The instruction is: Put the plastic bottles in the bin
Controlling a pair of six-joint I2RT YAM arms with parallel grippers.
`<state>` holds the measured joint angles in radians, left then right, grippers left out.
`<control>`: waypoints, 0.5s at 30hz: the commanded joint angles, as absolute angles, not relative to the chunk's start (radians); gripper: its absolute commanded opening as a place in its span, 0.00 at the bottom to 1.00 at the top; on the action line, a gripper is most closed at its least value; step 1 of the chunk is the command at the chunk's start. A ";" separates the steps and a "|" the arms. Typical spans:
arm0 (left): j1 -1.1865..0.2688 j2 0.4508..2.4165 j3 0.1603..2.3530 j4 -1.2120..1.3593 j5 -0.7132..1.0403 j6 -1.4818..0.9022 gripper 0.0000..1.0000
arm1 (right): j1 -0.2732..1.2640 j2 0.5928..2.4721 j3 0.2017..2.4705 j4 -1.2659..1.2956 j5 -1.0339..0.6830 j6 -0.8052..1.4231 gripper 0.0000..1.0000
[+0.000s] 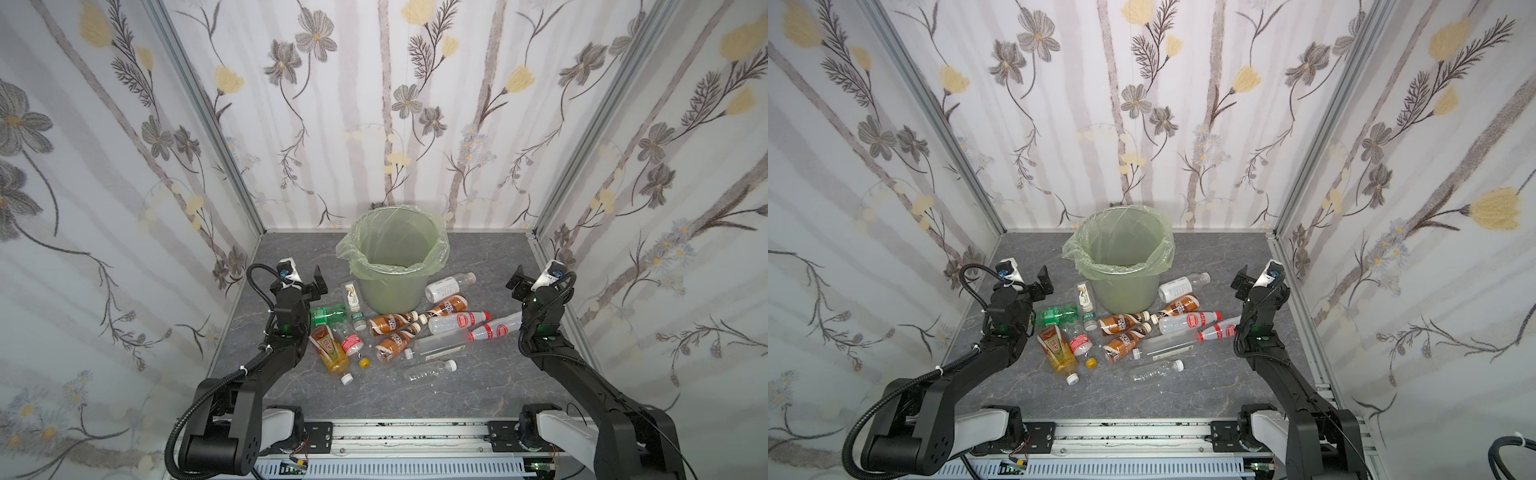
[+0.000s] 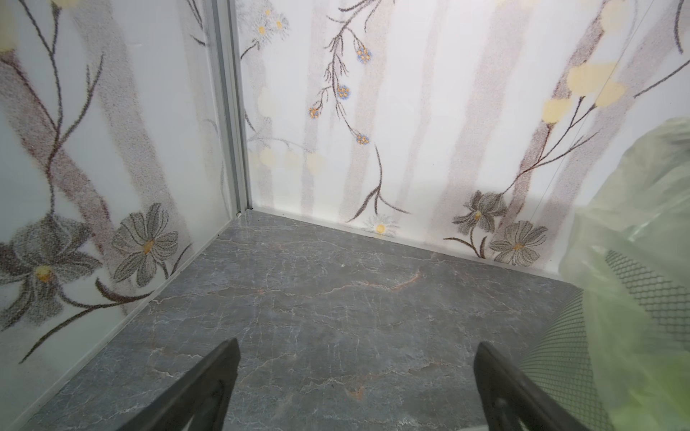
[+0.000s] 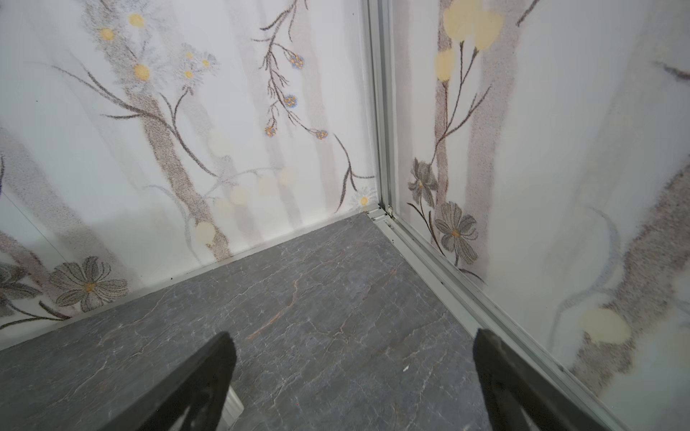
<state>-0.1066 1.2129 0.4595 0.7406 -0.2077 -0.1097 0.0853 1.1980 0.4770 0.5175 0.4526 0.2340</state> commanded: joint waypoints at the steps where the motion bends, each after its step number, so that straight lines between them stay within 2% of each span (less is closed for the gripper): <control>1: -0.114 1.168 0.516 0.524 -0.221 -0.162 1.00 | 0.087 1.132 0.492 0.278 0.467 0.361 1.00; 7: -0.123 1.109 0.631 0.227 -0.206 -0.213 1.00 | 0.087 1.085 0.539 0.029 0.422 0.464 1.00; 15: -0.126 0.986 0.632 0.107 -0.134 -0.283 1.00 | 0.086 1.113 0.586 -0.197 0.312 0.584 0.96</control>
